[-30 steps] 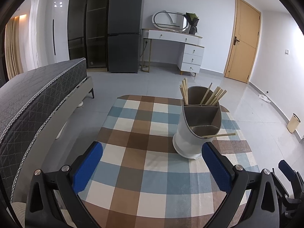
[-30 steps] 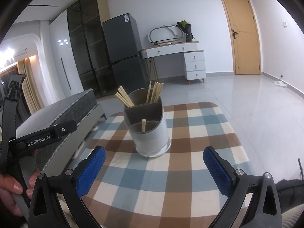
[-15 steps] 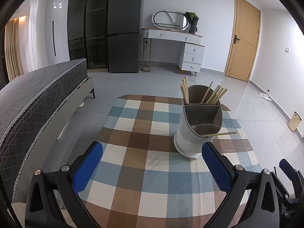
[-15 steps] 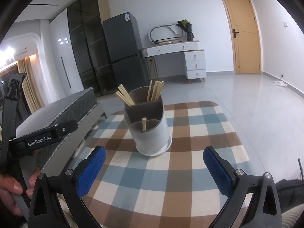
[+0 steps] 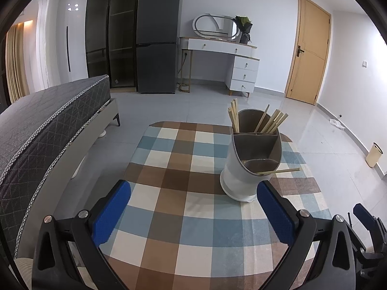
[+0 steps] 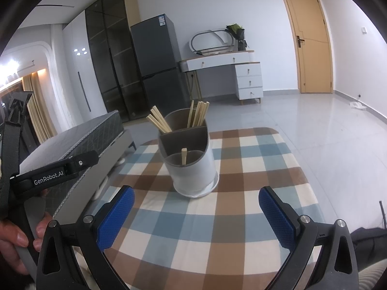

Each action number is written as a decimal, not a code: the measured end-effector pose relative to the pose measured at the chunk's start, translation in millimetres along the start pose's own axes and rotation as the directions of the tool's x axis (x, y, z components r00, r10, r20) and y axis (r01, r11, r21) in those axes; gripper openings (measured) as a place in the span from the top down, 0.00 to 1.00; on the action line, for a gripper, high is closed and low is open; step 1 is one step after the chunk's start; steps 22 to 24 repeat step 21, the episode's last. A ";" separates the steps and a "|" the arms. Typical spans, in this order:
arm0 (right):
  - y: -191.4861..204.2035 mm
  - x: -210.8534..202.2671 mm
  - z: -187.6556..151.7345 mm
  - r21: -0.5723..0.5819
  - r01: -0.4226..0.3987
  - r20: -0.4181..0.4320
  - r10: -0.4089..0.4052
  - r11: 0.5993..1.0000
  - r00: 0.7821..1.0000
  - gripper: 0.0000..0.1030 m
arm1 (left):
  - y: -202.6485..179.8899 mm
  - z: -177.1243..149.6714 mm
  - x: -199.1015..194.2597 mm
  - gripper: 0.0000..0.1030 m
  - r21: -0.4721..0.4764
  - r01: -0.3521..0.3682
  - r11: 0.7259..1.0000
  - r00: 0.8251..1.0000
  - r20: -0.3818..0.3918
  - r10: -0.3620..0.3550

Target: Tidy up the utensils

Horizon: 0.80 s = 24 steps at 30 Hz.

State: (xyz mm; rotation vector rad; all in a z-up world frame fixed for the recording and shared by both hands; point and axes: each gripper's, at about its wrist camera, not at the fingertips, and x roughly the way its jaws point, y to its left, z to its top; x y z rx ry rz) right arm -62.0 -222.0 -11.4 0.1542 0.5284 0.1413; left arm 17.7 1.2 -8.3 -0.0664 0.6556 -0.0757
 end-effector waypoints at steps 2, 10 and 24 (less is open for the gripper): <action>0.3 -0.1 -0.2 0.000 -0.001 0.000 0.001 1.000 1.000 0.00 | 0.2 -0.1 -0.3 0.02 0.000 0.000 1.000 1.000 -0.003 0.000; 0.5 1.0 -0.5 -0.003 0.002 0.000 -0.002 1.000 1.000 0.00 | -0.5 0.5 -0.1 0.02 0.000 -0.001 1.000 1.000 -0.003 0.001; -0.2 2.2 -2.0 0.002 0.009 -0.008 -0.009 1.000 1.000 0.00 | -1.8 -0.5 0.5 0.01 0.019 -0.039 0.999 0.999 0.010 0.039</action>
